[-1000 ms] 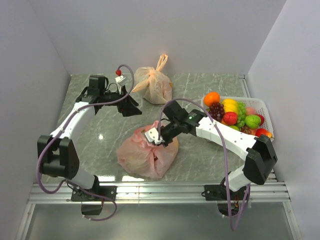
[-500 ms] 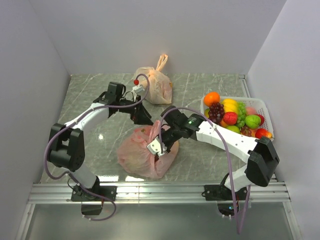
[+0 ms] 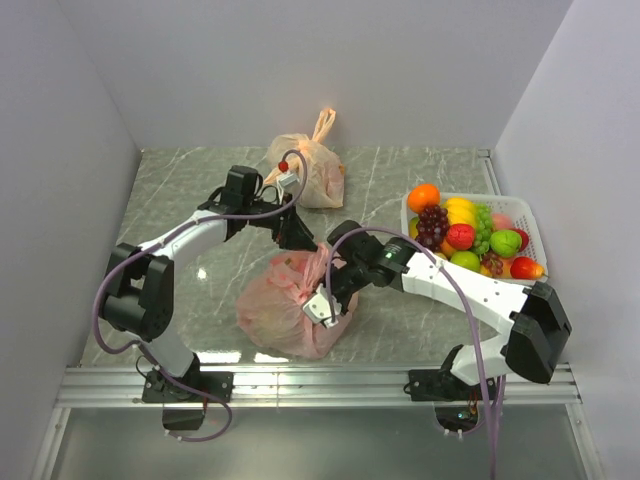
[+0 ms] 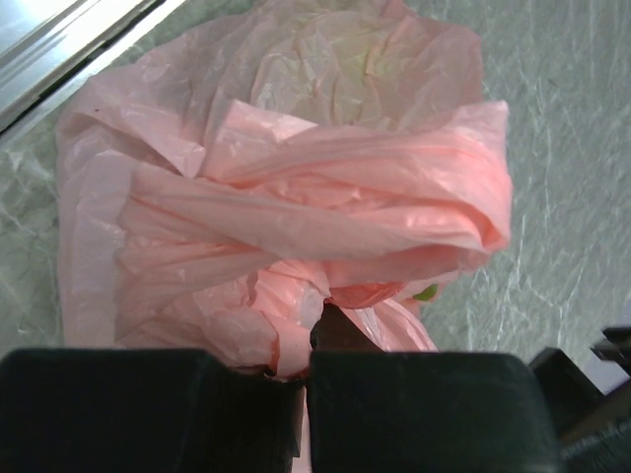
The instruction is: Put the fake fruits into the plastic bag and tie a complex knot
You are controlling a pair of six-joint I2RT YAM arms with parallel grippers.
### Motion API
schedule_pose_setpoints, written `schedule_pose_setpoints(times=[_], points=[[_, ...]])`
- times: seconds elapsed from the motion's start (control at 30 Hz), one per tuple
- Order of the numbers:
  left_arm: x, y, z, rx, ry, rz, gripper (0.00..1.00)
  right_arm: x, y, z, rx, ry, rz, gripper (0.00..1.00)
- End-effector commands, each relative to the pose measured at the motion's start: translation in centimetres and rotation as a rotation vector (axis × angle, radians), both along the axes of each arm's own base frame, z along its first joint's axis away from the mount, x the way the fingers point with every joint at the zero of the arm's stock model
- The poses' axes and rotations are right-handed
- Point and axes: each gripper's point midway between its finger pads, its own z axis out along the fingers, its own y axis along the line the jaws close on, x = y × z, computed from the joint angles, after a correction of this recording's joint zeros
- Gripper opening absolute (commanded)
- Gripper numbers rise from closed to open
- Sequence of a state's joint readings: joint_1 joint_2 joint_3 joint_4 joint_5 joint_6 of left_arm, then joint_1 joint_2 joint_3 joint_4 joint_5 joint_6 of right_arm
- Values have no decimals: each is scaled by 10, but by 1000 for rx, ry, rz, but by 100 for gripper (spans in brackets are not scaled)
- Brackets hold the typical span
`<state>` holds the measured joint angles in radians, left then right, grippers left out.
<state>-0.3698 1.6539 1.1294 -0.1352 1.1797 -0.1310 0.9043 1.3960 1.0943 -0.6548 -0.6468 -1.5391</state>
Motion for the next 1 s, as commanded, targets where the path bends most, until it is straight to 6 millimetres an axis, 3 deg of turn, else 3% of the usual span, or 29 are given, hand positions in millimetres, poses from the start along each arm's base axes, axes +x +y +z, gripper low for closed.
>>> schedule_pose_setpoints(times=[0.0, 0.13, 0.27, 0.63, 0.83, 0.87, 0.93, 0.97], points=[[29, -5, 6, 1, -67, 92, 95, -6, -1, 9, 26, -45, 31, 0], [33, -11, 10, -23, -56, 75, 88, -7, -4, 5, 24, -61, 37, 0], [21, -16, 7, -25, -29, -6, 82, -8, -5, 4, 24, -55, 32, 0], [-16, -29, 13, -69, 19, -164, 79, -6, -3, 5, 21, -58, 34, 0], [-17, -28, 10, -47, -21, -208, 59, -6, -5, 3, 20, -55, 26, 0], [-21, -25, 7, -33, -24, -217, 47, -7, -5, 4, 20, -53, 24, 0], [-17, -19, 13, -39, -45, -210, 36, -8, -6, 4, 22, -48, 20, 0], [-15, -16, 15, -42, -49, -200, 24, -8, -5, 5, 24, -50, 20, 0]])
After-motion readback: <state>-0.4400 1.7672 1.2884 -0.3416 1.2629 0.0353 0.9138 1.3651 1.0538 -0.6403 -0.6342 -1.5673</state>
